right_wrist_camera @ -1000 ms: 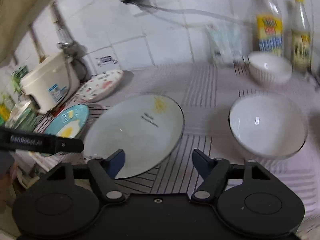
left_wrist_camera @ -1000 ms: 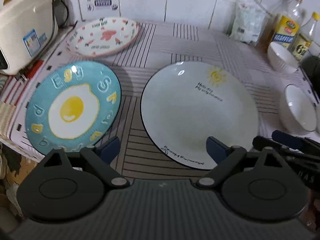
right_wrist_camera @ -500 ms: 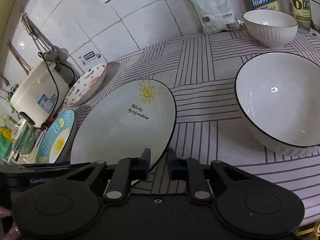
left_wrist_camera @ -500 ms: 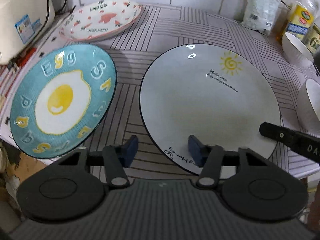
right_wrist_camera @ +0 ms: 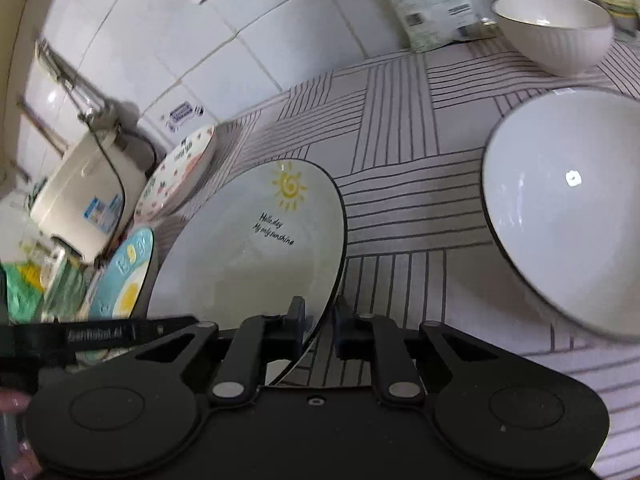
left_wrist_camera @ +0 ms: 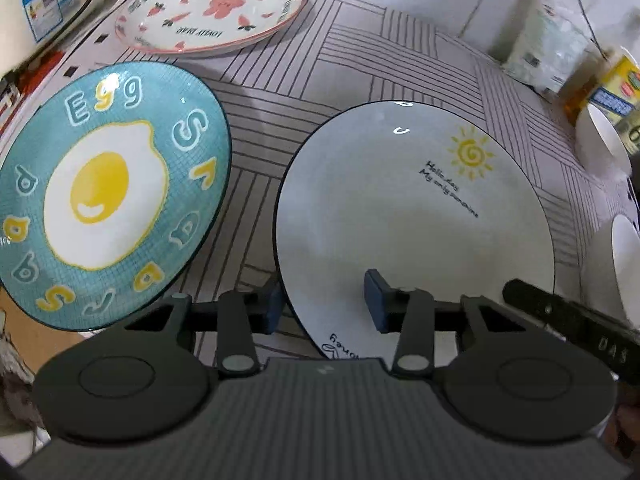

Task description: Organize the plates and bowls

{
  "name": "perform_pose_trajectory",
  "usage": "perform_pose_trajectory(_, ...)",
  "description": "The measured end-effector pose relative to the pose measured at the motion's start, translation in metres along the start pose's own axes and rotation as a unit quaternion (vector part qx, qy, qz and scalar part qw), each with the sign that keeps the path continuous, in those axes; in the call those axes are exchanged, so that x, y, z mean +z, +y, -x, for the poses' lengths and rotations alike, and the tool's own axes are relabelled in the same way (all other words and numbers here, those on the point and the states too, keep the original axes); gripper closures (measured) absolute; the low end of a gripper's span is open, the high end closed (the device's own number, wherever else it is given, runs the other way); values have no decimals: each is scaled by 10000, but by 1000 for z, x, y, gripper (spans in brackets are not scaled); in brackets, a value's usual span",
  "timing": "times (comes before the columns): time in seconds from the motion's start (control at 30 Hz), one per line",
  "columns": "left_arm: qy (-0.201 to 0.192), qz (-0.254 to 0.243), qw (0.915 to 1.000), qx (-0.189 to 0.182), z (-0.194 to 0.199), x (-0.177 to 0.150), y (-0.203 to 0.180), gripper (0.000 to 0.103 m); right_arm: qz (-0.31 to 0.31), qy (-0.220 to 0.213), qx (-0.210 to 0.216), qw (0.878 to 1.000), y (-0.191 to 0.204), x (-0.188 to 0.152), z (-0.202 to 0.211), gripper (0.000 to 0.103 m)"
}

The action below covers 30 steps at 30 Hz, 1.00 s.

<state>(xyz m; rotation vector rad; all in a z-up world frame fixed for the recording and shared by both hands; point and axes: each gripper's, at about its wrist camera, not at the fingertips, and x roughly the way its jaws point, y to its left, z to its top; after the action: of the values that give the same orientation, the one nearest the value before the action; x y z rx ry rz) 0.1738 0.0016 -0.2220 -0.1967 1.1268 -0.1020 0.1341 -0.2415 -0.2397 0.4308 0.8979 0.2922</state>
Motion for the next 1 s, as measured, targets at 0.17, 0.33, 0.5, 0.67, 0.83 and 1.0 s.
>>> perform_pose_trajectory(0.17, 126, 66, 9999, -82, 1, 3, 5, 65, 321, 72, -15, 9995, 8, 12, 6, 84)
perform_pose_trajectory(0.33, -22, 21, 10000, -50, 14, 4, 5, 66, 669, 145, 94, 9976, 15, 25, 8, 83)
perform_pose_trajectory(0.5, -177, 62, 9998, -49, 16, 19, 1, 66, 829, 86, 176, 9964, 18, 43, 6, 83)
perform_pose_trajectory(0.67, -365, 53, 9991, -216, 14, 42, -7, 65, 964, -69, 214, 9951, 16, 69, 5, 83)
perform_pose_trajectory(0.83, -391, 30, 9984, -417, 5, 67, -17, 66, 1040, -278, 234, 9939, 9, 100, 3, 83)
perform_pose_trajectory(1.0, -380, -109, 9982, -459, -9, 92, -35, 66, 1132, -232, 45, 9933, 3, 129, -2, 83)
